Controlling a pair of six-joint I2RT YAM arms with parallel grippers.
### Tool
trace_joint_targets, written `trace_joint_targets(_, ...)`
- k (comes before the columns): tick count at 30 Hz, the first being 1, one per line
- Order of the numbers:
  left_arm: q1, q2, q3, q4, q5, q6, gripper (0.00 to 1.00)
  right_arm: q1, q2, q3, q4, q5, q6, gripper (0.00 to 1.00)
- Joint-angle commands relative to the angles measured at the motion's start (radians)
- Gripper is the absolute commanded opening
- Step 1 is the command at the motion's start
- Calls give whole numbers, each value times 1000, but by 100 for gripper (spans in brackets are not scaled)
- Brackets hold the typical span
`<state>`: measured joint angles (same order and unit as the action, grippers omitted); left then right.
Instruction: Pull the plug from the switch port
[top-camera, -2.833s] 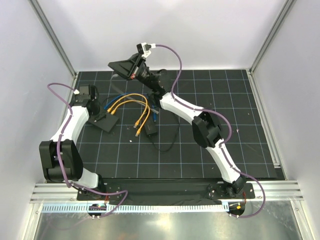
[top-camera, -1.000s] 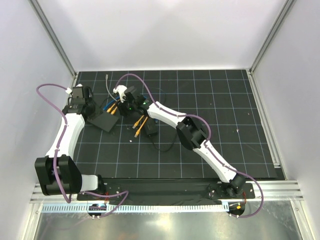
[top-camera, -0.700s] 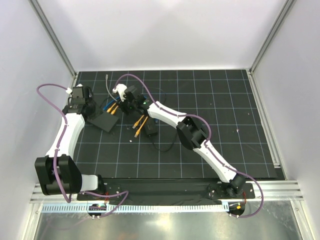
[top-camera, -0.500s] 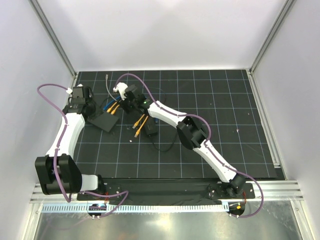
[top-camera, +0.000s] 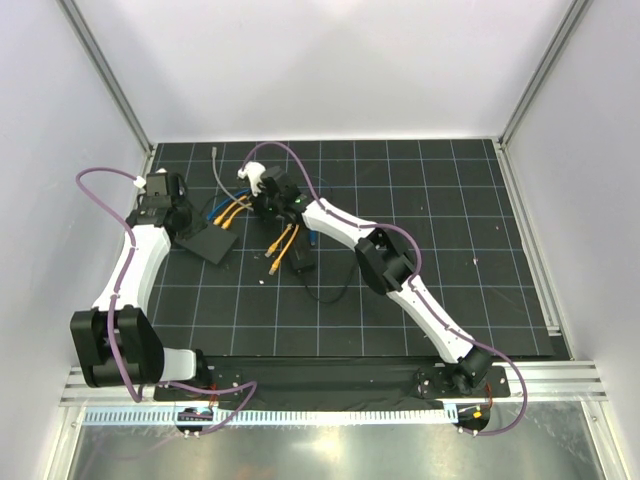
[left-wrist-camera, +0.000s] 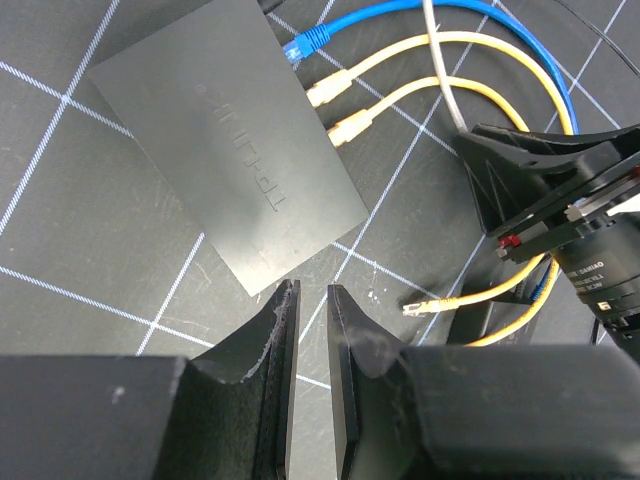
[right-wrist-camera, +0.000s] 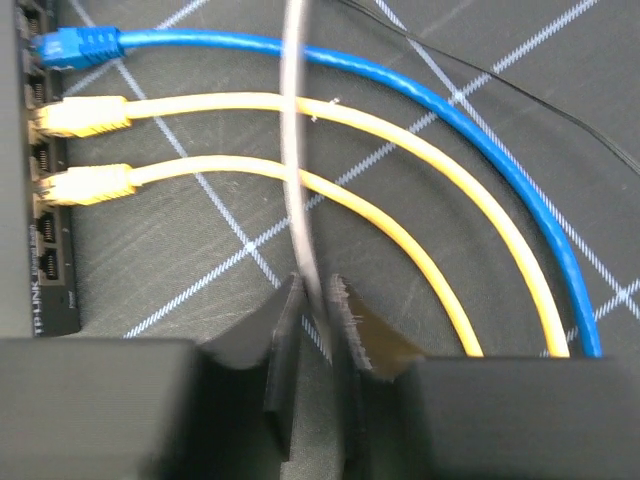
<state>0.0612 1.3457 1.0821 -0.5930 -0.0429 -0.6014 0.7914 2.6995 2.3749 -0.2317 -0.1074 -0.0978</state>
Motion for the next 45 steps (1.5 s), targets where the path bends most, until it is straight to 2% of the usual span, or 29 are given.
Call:
trace_joint_targets(1,5,3,1,33,11,8,22,5,-12,23,81,-55,41,16)
trace_joint_targets(4,5,4,1,33,9,8,22,5,-46,-20,127,-78,59,6)
trace_joint_targets(6,5,3,2,33,8,8,21,5,-94,-51,173,-116,81,3)
trace_joint_targets(12,6,6,1,29,-3,9,22,-9,-234,-181,322,-193,185,1)
trace_joint_targets(15,6,7,2,28,-3,11,22,-38,-290,-248,428,-257,292,1)
trace_joint_targets(18,6,7,2,28,-3,11,22,-72,-328,-318,598,-322,458,1)
trace_joint_targets(19,6,7,2,28,-3,11,22,-96,-336,-333,641,-363,562,1)
trace_joint_targets(22,8,12,2,27,-3,11,22,-148,-356,-413,880,-422,734,1)
trace_joint_targets(23,6,10,2,27,-3,11,22,-164,-354,-434,1039,-432,867,1)
trace_joint_targets(25,8,9,2,27,-3,11,22,-191,-337,-465,1184,-437,990,1)
trace_joint_targets(26,8,10,2,27,-3,11,22,-220,-327,-467,1304,-430,1114,1)
trace_joint_targets(30,8,10,2,27,-3,11,22,-276,-261,-450,1518,-405,1338,1)
trace_joint_targets(33,8,12,2,27,-3,11,22,-307,-239,-419,1569,-425,1405,1)
trace_joint_targets(34,6,10,4,27,-3,11,22,-310,-248,-421,1537,-439,1388,1)
trace_joint_targets(40,8,10,6,25,-2,11,22,-317,-384,-592,1389,-430,1168,1)
trace_joint_targets(43,6,9,4,27,0,11,22,-320,-548,-722,1222,-369,1017,1)
trace_joint_targets(45,9,9,6,27,8,9,22,-320,-686,-797,1030,-316,855,1)
